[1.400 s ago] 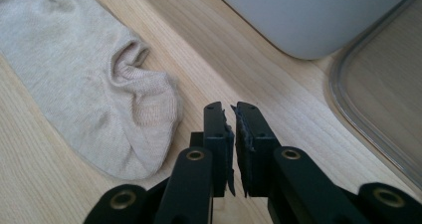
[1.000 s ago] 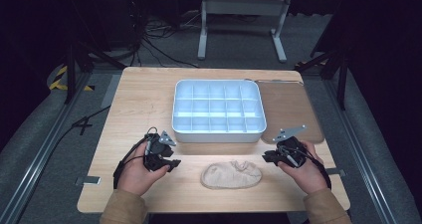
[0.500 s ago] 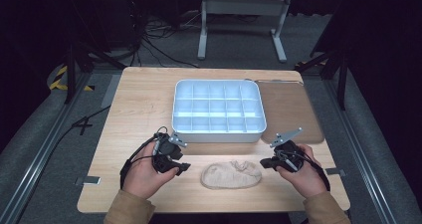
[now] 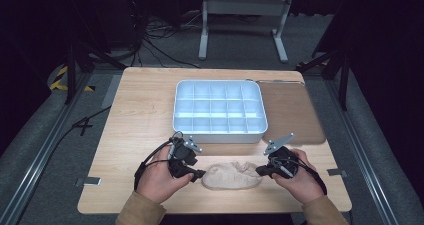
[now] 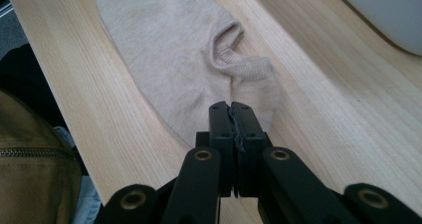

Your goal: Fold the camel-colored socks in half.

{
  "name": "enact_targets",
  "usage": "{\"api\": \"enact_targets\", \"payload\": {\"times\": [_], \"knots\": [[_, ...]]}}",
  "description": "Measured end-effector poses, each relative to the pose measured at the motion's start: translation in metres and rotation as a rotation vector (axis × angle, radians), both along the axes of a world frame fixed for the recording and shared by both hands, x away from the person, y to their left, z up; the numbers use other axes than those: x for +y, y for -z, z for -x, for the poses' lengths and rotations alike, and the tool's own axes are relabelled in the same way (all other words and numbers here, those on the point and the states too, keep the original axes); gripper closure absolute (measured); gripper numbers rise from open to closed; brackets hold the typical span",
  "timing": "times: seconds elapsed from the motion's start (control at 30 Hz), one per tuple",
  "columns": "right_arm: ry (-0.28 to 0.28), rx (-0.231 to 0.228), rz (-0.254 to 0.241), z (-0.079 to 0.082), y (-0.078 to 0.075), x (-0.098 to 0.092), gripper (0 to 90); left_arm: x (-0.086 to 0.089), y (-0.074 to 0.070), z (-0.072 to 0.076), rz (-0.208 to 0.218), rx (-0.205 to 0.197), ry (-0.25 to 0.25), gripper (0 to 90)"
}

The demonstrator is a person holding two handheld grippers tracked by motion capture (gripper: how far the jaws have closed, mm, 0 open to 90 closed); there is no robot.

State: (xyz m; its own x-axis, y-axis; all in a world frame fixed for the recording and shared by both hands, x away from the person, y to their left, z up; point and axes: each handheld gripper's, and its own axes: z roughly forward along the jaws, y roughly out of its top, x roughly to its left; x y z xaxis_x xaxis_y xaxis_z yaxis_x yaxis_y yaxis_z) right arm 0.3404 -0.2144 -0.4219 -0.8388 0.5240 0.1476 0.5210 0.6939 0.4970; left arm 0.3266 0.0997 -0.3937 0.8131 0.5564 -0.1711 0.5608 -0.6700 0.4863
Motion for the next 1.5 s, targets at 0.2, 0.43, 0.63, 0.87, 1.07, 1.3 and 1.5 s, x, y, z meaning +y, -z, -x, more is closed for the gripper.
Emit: {"api": "enact_targets", "payload": {"times": [0.2, 0.43, 0.63, 0.87, 1.07, 1.3, 1.5], "knots": [[-0.025, 0.02, 0.016, 0.003, 0.005, 0.008, 89.0, -0.006, 0.006, 0.0, -0.03, 0.025, 0.006, 49.6], [-0.051, 0.045, 0.042, 0.004, 0.017, 0.019, 88.9, -0.008, 0.009, 0.0, -0.043, 0.033, 0.007, 47.6], [-0.046, 0.082, 0.068, 0.003, 0.027, 0.024, 89.3, -0.007, 0.014, -0.001, -0.004, 0.029, -0.024, 46.5], [-0.04, 0.073, 0.065, 0.005, 0.028, 0.023, 89.3, -0.014, 0.027, -0.003, -0.023, 0.073, -0.072, 47.9], [-0.04, 0.068, 0.067, 0.006, 0.028, 0.023, 89.3, -0.017, 0.038, -0.007, -0.038, 0.107, -0.105, 47.7], [-0.039, 0.069, 0.06, 0.006, 0.028, 0.022, 89.2, -0.024, 0.05, -0.007, -0.079, 0.125, -0.103, 45.3], [-0.036, 0.072, 0.054, 0.006, 0.029, 0.021, 89.2, -0.03, 0.052, -0.005, -0.09, 0.144, -0.086, 48.6]]}}
